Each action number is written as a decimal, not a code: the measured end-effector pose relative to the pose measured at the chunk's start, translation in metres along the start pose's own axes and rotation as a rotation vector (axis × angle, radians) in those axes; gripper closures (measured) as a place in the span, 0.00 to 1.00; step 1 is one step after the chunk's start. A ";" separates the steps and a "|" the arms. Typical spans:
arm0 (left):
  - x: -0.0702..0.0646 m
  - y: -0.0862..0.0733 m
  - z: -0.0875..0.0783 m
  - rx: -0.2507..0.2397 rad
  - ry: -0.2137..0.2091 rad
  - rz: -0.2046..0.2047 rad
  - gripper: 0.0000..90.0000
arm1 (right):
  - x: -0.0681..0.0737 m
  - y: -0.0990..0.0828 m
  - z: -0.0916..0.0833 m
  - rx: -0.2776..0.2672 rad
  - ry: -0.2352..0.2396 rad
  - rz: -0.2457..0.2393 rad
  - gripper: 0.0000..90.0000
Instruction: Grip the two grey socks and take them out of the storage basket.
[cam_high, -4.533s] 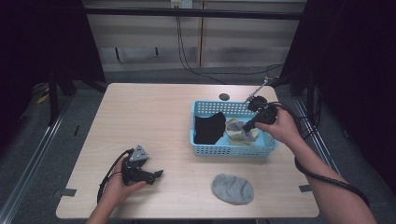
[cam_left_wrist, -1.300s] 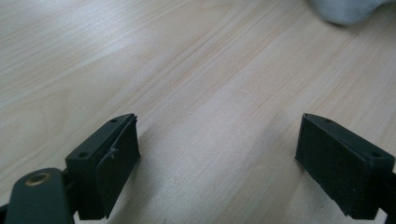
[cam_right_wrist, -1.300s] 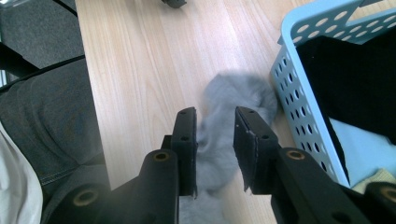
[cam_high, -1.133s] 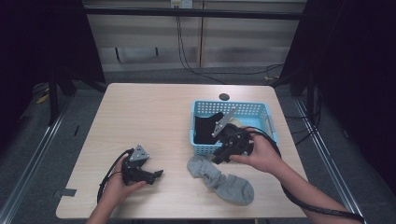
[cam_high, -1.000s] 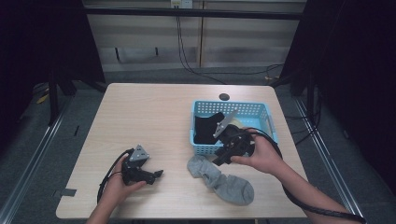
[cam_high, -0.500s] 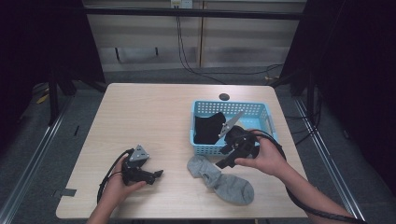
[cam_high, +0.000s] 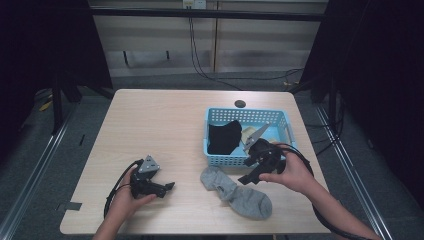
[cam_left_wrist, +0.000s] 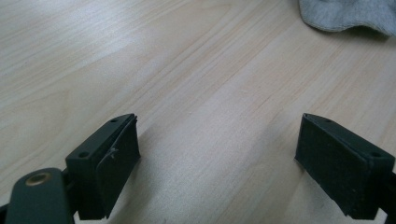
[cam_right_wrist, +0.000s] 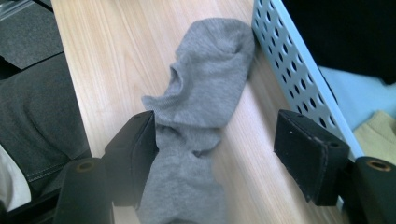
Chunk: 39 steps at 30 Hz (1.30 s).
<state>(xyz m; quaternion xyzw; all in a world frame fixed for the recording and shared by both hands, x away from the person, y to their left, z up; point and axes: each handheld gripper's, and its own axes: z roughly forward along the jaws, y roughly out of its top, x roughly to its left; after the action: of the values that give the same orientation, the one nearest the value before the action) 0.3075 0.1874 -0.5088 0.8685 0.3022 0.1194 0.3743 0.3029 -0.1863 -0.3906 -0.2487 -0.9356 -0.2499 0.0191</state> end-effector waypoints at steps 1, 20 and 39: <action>0.000 0.000 0.000 0.000 0.000 0.000 0.14 | -0.001 -0.003 -0.001 0.001 -0.005 0.001 0.33; 0.000 0.000 0.000 -0.001 0.000 0.000 0.14 | -0.011 -0.045 0.000 -0.025 -0.034 0.068 0.31; 0.000 0.000 0.000 0.000 -0.005 -0.004 0.14 | -0.024 -0.088 0.004 -0.061 -0.051 0.140 0.31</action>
<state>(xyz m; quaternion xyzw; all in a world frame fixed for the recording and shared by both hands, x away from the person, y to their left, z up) 0.3073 0.1872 -0.5090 0.8682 0.3031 0.1165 0.3752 0.2828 -0.2617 -0.4383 -0.3204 -0.9080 -0.2699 0.0052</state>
